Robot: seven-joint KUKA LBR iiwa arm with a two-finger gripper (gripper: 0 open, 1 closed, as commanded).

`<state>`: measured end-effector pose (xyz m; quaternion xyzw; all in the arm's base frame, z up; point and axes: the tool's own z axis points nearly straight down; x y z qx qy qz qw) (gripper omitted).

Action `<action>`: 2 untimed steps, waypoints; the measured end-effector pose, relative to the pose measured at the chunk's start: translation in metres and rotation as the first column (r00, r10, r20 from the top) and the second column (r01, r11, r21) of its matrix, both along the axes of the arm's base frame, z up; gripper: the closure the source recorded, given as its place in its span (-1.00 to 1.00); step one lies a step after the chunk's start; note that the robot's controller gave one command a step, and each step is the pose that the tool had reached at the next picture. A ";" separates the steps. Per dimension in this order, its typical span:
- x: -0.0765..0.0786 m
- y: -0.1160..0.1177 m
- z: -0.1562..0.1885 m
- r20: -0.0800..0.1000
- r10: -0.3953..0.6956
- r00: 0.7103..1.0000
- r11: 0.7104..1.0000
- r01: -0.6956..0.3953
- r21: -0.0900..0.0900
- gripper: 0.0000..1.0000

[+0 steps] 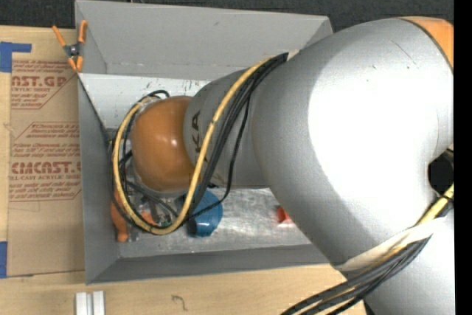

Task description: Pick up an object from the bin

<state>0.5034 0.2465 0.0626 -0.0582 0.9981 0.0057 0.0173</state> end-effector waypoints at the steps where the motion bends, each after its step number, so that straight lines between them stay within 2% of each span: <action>1: -0.001 0.000 0.004 -0.007 0.003 1.000 1.000 -0.003 -0.004 1.00; 2: -0.007 -0.003 0.020 -0.030 0.004 1.000 1.000 -0.004 -0.013 1.00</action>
Offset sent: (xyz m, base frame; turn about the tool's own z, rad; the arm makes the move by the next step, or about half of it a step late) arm 0.0001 0.0001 0.0074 -0.0002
